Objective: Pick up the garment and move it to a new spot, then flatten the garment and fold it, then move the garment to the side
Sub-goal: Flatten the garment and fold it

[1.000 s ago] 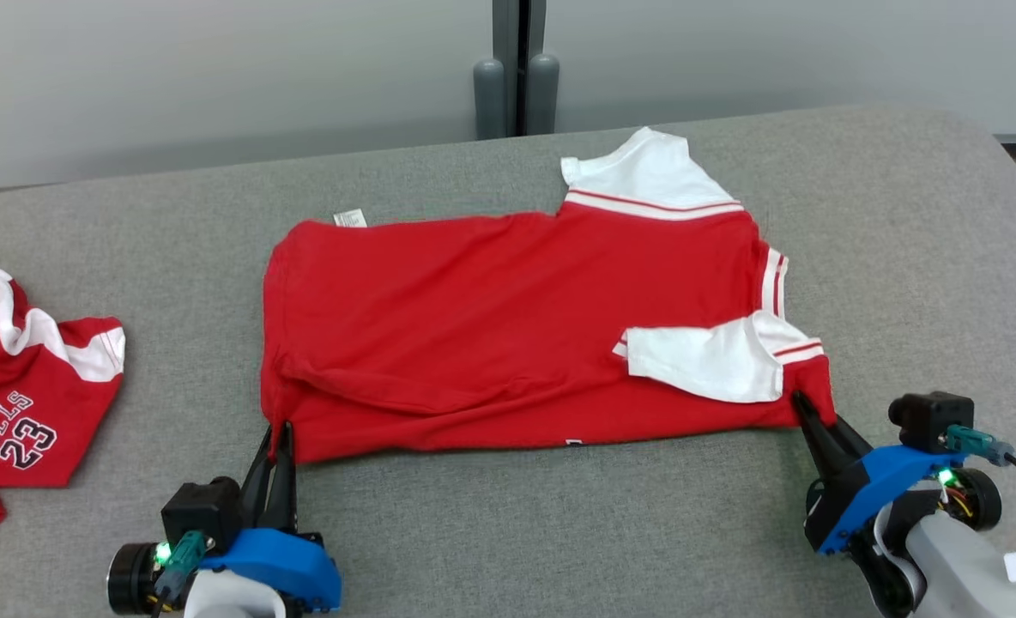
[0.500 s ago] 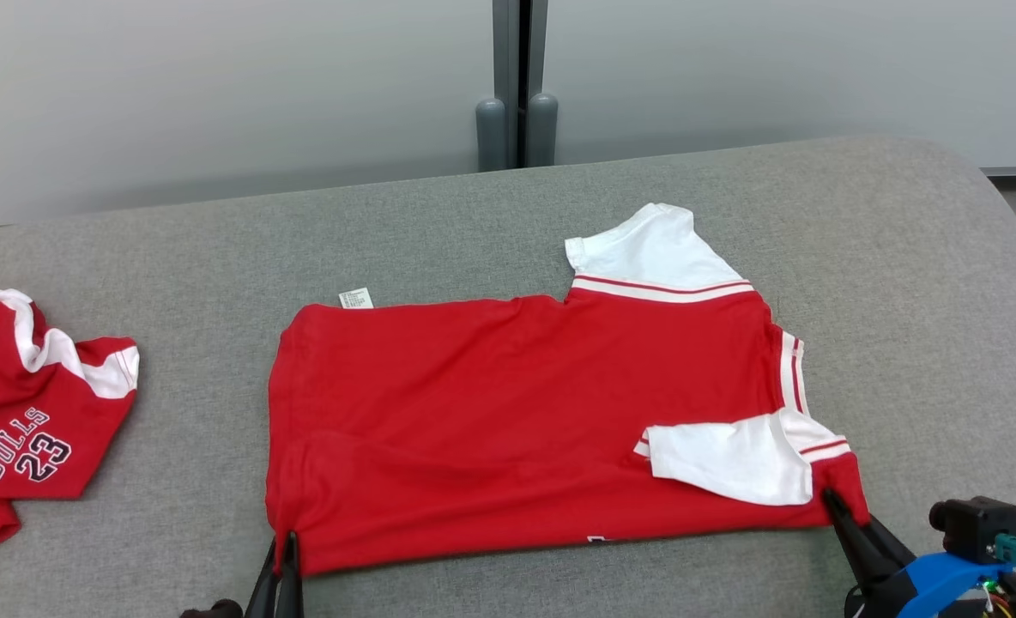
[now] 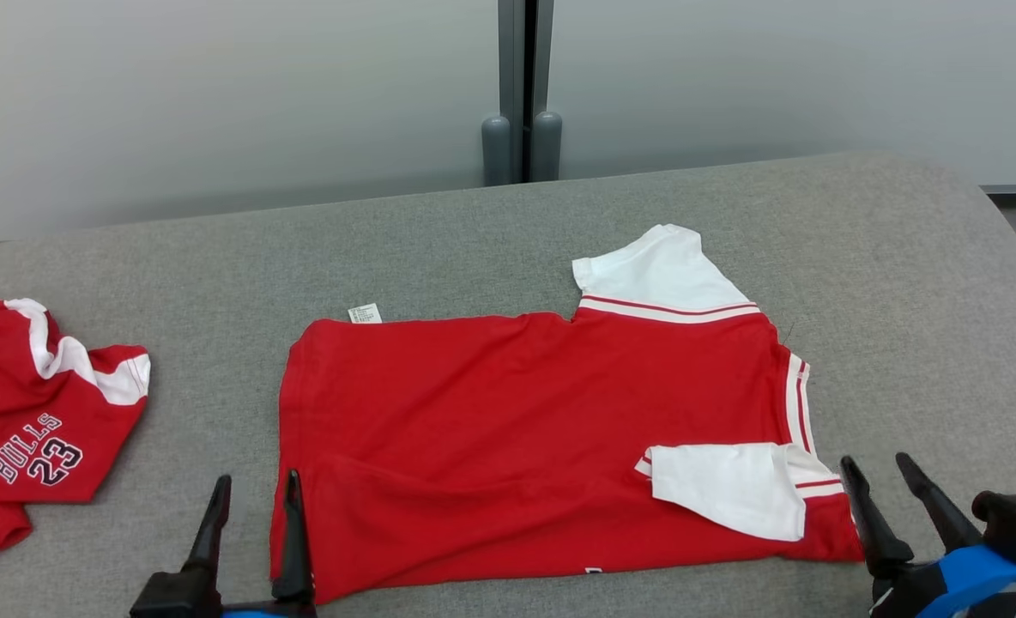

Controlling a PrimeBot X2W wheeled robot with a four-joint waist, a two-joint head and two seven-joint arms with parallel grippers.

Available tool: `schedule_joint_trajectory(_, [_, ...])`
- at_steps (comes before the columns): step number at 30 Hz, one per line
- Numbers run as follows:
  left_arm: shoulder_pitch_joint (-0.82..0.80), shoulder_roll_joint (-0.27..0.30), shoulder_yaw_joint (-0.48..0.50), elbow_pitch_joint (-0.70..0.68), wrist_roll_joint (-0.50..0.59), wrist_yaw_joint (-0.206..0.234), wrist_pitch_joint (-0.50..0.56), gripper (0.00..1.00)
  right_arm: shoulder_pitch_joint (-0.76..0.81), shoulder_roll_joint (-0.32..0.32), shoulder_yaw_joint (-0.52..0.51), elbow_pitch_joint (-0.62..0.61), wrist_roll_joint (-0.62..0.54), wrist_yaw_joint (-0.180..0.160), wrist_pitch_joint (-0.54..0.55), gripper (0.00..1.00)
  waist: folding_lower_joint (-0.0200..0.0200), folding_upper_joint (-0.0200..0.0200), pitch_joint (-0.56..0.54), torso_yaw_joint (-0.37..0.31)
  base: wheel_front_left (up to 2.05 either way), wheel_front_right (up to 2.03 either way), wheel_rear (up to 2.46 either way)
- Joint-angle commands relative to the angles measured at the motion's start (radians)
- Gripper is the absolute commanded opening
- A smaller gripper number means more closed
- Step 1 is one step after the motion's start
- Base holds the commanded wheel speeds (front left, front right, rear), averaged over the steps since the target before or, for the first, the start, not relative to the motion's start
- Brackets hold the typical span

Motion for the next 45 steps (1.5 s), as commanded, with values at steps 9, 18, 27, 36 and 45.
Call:
schedule_joint_trajectory(9, [-0.055, 0.000, 0.041, -0.098, 0.062, 0.004, 0.000, 1.00, -0.016, 0.100, -0.080, -0.117, -0.120, 0.000, -0.040, 1.00, 0.0001, 0.0000, -0.019, -0.005, 0.00, 0.00, 0.00])
schedule_joint_trajectory(18, [-0.057, 0.000, 0.053, -0.106, 0.110, 0.042, 0.000, 1.00, -0.014, 0.209, -0.118, -0.231, -0.234, 0.000, -0.047, 1.00, 0.0001, 0.0000, -0.025, 0.002, 0.00, 0.00, 0.00])
schedule_joint_trajectory(27, [-0.046, 0.000, 0.110, -0.078, 0.102, 0.021, 0.000, 1.00, 0.039, 0.248, -0.126, -0.257, -0.275, 0.000, -0.047, 1.00, 0.0001, 0.0000, -0.030, 0.017, 0.00, 0.00, 0.00])
schedule_joint_trajectory(36, [-0.048, 0.000, 0.119, -0.045, 0.102, 0.001, 0.000, 1.00, 0.050, 0.258, -0.113, -0.237, -0.285, 0.000, -0.047, 1.00, 0.0001, 0.0000, -0.036, 0.018, 0.00, 0.00, 0.00])
schedule_joint_trajectory(45, [-0.058, 0.000, 0.117, -0.024, 0.101, -0.006, 0.000, 1.00, 0.049, 0.254, -0.112, -0.215, -0.288, 0.000, -0.047, 1.00, 0.0001, 0.0000, -0.037, 0.019, 0.00, 0.00, 0.00])
